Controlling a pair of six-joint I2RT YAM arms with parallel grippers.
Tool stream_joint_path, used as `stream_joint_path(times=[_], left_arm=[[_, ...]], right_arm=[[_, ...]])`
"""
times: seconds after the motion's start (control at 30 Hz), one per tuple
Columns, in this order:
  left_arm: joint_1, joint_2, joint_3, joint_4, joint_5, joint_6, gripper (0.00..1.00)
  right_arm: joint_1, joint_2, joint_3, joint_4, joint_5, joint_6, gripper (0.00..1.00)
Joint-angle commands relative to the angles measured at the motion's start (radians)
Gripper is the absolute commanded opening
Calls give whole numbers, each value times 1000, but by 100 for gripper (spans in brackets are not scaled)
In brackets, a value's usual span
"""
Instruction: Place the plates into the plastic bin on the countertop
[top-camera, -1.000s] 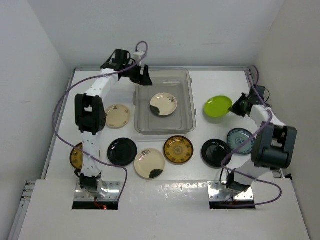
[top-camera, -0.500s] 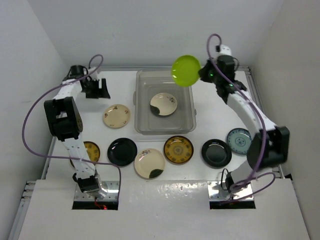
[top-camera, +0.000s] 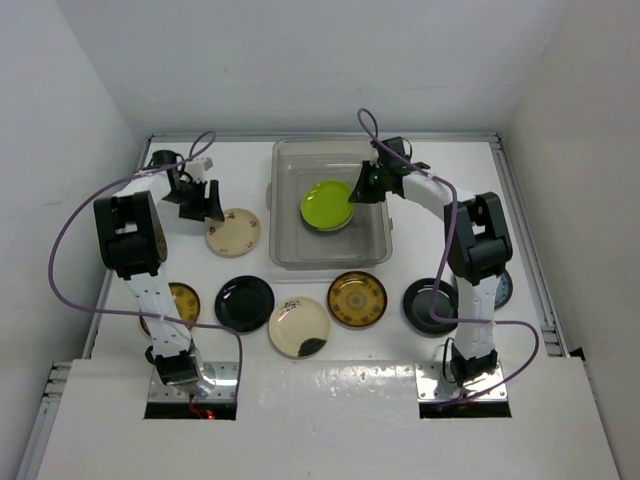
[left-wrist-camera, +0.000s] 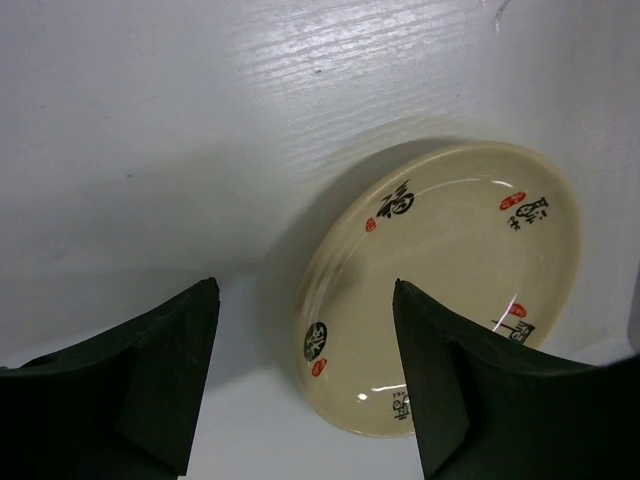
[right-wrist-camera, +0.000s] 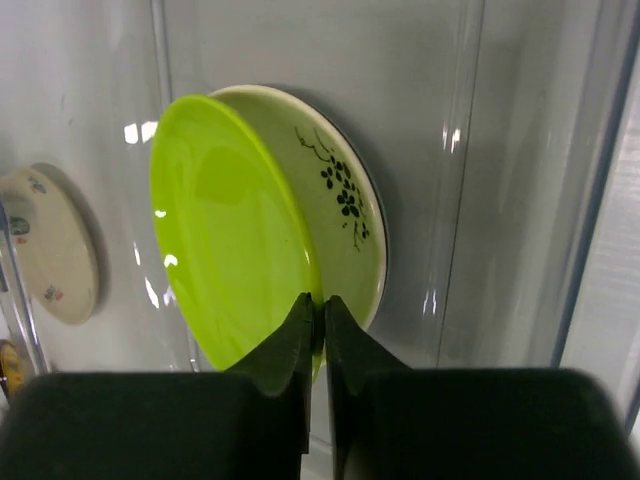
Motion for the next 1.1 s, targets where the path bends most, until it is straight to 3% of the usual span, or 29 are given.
stream_joint_path(times=[0.0,0.07,0.1,0.17,0.23,0.3,0.33,0.5,0.57,0.6,0.63,0.83,1.03,1.07], left_arm=[[2,-2,-30,-51,-5,51,73],[2,10,-42,-63,-5,51,72],[2,24,-42,-75,-5,51,70],[-9,38,-42,-90,-5,51,67],[-28,47,-42,-100,-5,62,64],[-29,57,-42,-110,-15,62,61],[-39,67,-32,-111,-15,62,59],[-39,121,5,-153,-15,53,38],[-39,132,19,-167,-6,53,20],[-39,132,36,-179,4,42,4],[-39,132,45,-180,5,42,0],[7,61,198,-203,78,10,0],[-22,-74,529,-181,89,-54,0],[-36,-83,569,-158,89,-74,0]], right_arm=[[13,-46,44,28,-19,-4,9],[16,-39,55,-4,-2,-10,26],[16,-39,63,-26,2,-22,44],[21,-32,84,-57,16,-63,57],[25,-39,121,-95,30,-111,80],[37,-54,161,-141,74,-140,96],[45,-60,168,-146,91,-172,100],[56,-149,172,-153,126,-214,100],[57,-180,156,-146,133,-222,100],[56,-215,136,-134,146,-225,100],[53,-227,130,-133,150,-226,100],[-24,-356,29,-101,105,-169,100],[-252,-549,-245,-63,88,-58,100],[-356,-562,-268,-74,81,-41,100]])
